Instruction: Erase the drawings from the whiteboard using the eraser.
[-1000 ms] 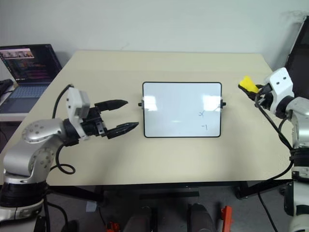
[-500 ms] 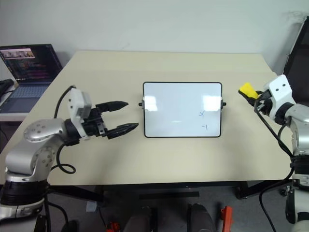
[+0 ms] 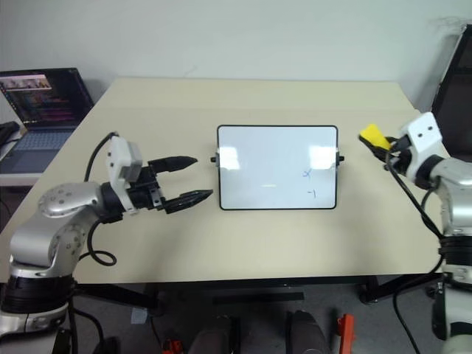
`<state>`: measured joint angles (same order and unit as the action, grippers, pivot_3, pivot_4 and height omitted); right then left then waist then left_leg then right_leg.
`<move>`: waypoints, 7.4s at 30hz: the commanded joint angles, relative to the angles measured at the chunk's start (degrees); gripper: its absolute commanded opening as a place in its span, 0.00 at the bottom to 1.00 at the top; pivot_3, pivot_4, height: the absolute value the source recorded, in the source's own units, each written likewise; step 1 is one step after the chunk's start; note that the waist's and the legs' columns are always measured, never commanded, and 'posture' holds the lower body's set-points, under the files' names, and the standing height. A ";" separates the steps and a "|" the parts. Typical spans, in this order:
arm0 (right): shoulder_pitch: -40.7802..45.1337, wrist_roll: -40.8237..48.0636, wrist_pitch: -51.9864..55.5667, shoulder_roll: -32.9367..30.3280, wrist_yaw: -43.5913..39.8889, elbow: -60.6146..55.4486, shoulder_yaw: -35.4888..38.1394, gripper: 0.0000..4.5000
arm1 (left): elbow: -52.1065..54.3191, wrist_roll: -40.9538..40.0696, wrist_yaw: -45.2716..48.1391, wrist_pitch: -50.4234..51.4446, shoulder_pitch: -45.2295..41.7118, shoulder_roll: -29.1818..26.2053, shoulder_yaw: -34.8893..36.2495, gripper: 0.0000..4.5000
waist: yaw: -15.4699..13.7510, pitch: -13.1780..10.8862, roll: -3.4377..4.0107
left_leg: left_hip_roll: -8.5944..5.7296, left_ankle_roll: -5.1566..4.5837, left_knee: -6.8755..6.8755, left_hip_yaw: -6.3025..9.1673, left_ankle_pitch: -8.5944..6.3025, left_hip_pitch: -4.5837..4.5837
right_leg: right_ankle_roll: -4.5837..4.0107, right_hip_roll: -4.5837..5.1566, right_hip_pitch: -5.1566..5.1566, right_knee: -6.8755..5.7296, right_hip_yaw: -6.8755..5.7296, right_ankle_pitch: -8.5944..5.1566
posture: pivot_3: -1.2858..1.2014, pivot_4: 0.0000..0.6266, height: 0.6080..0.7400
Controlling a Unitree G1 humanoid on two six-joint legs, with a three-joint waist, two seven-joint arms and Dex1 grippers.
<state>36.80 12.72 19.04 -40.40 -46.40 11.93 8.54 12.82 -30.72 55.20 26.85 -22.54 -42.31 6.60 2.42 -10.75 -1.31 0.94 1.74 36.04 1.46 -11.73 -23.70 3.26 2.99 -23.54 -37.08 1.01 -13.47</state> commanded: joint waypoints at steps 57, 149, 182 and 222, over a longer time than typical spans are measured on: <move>-1.51 -12.33 -20.53 8.81 -1.92 15.59 -16.03 0.23 | -1.33 1.89 0.23 -1.95 -1.94 0.81 -0.02 1.00 | -0.40 0.09 -0.15 | -0.04 0.01 0.08 -0.04 0.02 0.42 | 0.04 0.04 0.42 -0.03 0.07 0.09 | 0.52 0.24 1.00; 8.75 -14.48 -37.11 2.92 -9.86 28.47 -16.59 0.23 | -1.76 3.04 1.37 -1.43 -1.18 1.22 -1.36 1.00 | -0.59 0.02 -0.13 | -0.09 -0.05 0.02 0.02 0.02 0.18 | -0.21 0.09 0.24 0.06 -0.03 0.16 | 0.52 0.24 1.00; -1.15 -20.22 -33.82 -3.16 -16.66 26.01 -22.06 0.23 | -3.71 3.35 1.87 -1.78 -4.25 2.22 -2.66 1.00 | -0.61 0.14 -0.31 | -0.07 -0.04 0.04 0.00 0.03 1.33 | -0.33 0.12 1.44 0.12 0.01 -0.18 | 0.52 0.24 1.00; -16.07 7.27 28.89 -1.61 19.70 -3.69 9.22 0.22 | -7.22 6.67 6.40 -7.90 -11.70 19.38 -19.34 1.00 | -0.60 0.04 -0.14 | -0.12 -0.05 0.01 -0.04 0.03 0.25 | 0.07 0.08 0.32 0.10 0.06 0.00 | 0.52 0.24 1.00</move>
<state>20.49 20.56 48.03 -40.74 -27.20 9.79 17.20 5.32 -24.25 61.00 20.45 -33.26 -23.25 -12.69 1.82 -10.70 -1.45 0.82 1.69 36.04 1.42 -11.70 -23.45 3.33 3.06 -23.22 -36.99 1.08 -13.46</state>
